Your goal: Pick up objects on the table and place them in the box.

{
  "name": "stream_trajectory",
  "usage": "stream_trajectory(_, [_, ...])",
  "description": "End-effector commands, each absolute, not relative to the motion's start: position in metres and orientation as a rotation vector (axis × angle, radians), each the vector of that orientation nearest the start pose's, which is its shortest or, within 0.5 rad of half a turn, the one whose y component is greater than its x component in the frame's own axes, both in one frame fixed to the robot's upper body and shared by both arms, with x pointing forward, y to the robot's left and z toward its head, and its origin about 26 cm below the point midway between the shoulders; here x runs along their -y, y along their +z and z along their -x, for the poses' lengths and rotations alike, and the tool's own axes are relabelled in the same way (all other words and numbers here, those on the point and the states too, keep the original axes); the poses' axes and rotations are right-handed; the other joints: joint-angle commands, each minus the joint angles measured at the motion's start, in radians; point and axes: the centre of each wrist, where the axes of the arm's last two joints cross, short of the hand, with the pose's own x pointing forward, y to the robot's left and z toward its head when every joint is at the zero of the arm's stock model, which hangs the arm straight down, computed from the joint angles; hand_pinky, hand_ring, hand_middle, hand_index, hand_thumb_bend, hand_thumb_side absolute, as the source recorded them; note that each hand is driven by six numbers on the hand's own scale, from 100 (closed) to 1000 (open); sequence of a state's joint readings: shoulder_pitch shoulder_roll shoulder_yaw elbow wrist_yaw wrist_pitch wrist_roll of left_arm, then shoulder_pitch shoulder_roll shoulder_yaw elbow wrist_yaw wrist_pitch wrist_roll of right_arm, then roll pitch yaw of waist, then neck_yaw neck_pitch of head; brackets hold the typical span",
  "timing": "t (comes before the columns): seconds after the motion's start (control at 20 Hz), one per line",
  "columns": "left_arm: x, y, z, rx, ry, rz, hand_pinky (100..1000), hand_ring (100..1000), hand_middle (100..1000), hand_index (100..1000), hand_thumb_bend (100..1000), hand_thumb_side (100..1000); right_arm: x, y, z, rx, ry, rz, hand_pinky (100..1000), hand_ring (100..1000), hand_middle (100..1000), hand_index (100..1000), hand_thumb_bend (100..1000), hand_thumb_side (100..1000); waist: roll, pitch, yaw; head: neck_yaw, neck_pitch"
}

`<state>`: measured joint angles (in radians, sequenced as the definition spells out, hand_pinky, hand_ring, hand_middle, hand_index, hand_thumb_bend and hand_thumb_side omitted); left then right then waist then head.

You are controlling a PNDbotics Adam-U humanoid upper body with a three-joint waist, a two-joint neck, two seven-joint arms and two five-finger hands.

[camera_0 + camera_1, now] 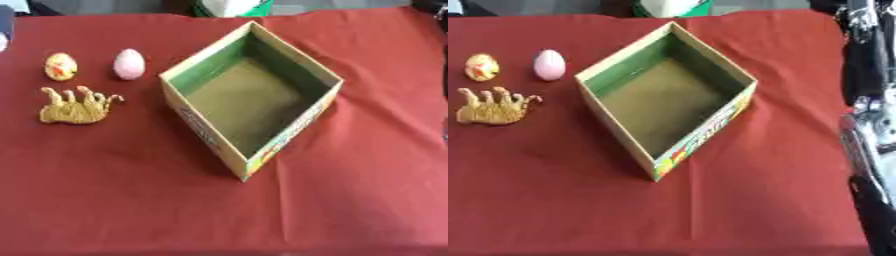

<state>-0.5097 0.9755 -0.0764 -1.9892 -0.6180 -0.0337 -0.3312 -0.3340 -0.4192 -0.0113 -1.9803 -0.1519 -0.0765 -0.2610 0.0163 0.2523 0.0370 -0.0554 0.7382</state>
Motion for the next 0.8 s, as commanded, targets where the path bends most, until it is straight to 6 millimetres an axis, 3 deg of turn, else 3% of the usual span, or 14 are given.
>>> stream_trajectory(0.05, [-0.302, 0.335, -0.287, -2.208, 2.177, 1.727, 761, 804, 814, 948, 350, 1000, 0.276, 0.225, -0.301, 2.422, 0.118, 0.186, 730, 663, 545, 827, 100, 687, 0.000, -0.018, 0.001, 0.011, -0.004])
stream_trajectory(0.15, [-0.299, 0.339, -0.288, -2.159, 2.232, 1.733, 767, 806, 823, 966, 424, 1000, 0.275, 0.225, -0.301, 2.421, 0.124, 0.182, 730, 663, 545, 827, 100, 684, 0.001, -0.019, 0.003, 0.014, -0.005])
stream_trajectory(0.3, [-0.297, 0.342, -0.295, -2.059, 2.365, 1.723, 771, 809, 829, 1000, 451, 1000, 0.273, 0.226, -0.301, 2.424, 0.132, 0.166, 729, 663, 544, 826, 100, 687, 0.001, -0.019, 0.004, 0.018, -0.008])
stream_trajectory(0.45, [-0.296, 0.343, -0.303, -1.964, 2.501, 1.702, 776, 819, 835, 1000, 437, 1000, 0.272, 0.226, -0.302, 2.425, 0.138, 0.157, 730, 663, 544, 826, 100, 685, 0.001, -0.018, 0.003, 0.025, -0.010])
stream_trajectory(0.55, [-0.295, 0.341, -0.308, -1.943, 2.591, 1.654, 785, 830, 842, 1000, 379, 1000, 0.272, 0.226, -0.302, 2.423, 0.139, 0.156, 730, 664, 543, 826, 100, 685, 0.001, -0.017, 0.001, 0.029, -0.014])
stream_trajectory(0.8, [-0.297, 0.337, -0.323, -1.946, 2.772, 1.542, 807, 873, 888, 1000, 348, 840, 0.271, 0.226, -0.302, 2.419, 0.144, 0.149, 731, 664, 542, 825, 100, 681, 0.003, -0.013, 0.001, 0.036, -0.018])
